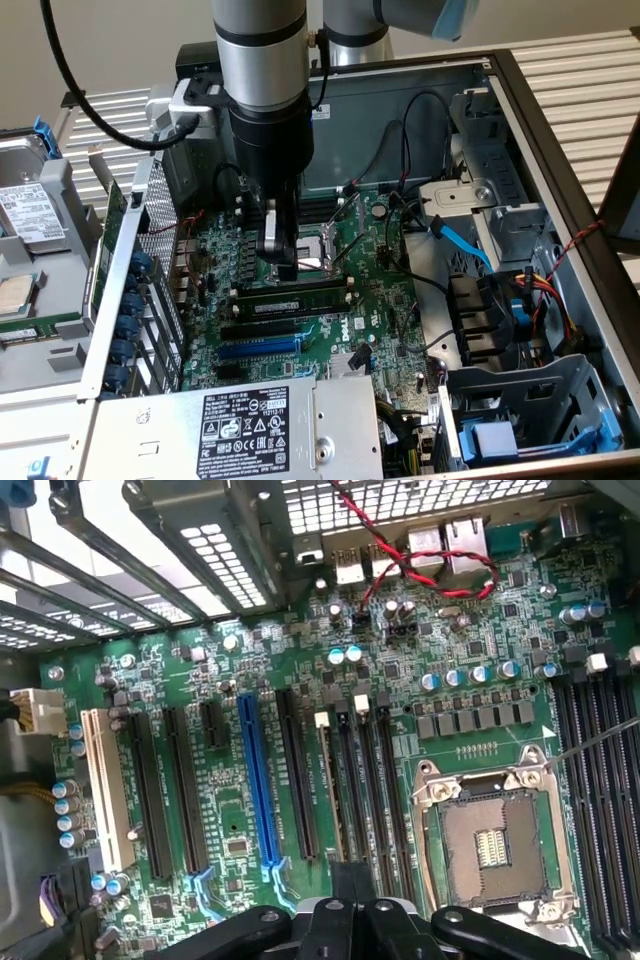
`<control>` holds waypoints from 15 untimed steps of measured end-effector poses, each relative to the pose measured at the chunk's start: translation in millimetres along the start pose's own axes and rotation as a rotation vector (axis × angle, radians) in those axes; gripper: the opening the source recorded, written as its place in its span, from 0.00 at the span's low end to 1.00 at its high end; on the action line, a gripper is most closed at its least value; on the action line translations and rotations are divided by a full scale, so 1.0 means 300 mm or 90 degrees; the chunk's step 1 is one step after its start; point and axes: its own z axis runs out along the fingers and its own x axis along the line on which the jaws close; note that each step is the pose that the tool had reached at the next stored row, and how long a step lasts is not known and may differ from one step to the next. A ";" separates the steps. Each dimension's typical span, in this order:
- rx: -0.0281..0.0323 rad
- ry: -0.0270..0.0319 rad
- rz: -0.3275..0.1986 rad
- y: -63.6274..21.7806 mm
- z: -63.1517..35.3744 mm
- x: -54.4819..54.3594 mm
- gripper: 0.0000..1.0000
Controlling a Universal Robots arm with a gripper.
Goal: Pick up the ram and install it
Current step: 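Press down the ram until it locks into place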
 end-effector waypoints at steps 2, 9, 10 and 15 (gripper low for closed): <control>-0.0007 0.0000 0.017 0.000 0.000 0.000 0.11; -0.0034 0.0002 0.078 0.000 0.000 0.000 0.11; -0.0038 0.0003 0.087 0.000 0.000 0.000 0.11; -0.0058 0.0004 0.133 0.000 0.000 0.000 0.11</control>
